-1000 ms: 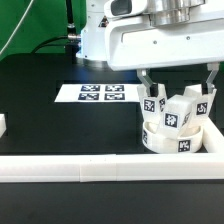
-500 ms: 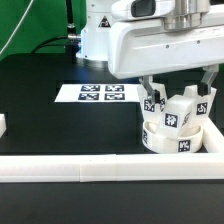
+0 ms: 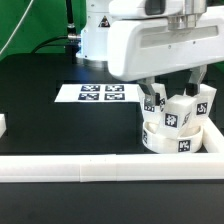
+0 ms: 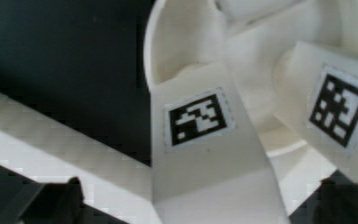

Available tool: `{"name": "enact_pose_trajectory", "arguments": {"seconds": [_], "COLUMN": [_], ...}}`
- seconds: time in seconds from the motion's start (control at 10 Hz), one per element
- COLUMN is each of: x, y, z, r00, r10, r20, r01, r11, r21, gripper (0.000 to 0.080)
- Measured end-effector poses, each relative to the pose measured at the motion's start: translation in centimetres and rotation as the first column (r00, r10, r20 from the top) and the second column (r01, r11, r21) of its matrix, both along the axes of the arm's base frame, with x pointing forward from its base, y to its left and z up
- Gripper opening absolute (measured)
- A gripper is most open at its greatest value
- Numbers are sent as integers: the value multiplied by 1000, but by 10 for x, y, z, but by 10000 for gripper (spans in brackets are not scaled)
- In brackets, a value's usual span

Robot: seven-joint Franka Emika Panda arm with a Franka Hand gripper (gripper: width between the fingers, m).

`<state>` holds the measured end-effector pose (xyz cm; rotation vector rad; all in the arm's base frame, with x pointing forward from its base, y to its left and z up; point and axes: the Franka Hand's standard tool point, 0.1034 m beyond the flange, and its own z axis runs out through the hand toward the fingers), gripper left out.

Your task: Assemble stool

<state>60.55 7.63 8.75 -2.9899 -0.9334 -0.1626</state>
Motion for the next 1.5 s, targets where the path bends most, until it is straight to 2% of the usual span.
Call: {"name": "enact_pose_trajectory", "arguments": {"seconds": [0.2, 0.5, 0.6, 0.7, 0.8, 0.9, 1.0, 1.2, 1.5], "x": [-1, -3, -4, -3, -3, -3, -3, -3, -3], "y": [-5, -1, -1, -2, -4, -4, -5, -5, -1], "z": [-3, -11, -13, -13, -13, -13, -13, -13, -14], "r00": [995, 996, 996, 996, 998, 999, 1000, 995, 906], "r10": [103, 90, 91, 91, 67, 42, 29, -96, -423], "r20": [-5, -8, -11, -11, -11, -12, -12, -15, -12], "r01": [-104, -90, -91, -92, -67, -43, -29, 96, 423], "r11": [994, 996, 996, 996, 997, 999, 999, 995, 906], "r21": [-22, -22, -23, -23, -21, -19, -18, -8, 27], "gripper": [649, 649, 527, 527, 387, 341, 341, 341, 341]}}
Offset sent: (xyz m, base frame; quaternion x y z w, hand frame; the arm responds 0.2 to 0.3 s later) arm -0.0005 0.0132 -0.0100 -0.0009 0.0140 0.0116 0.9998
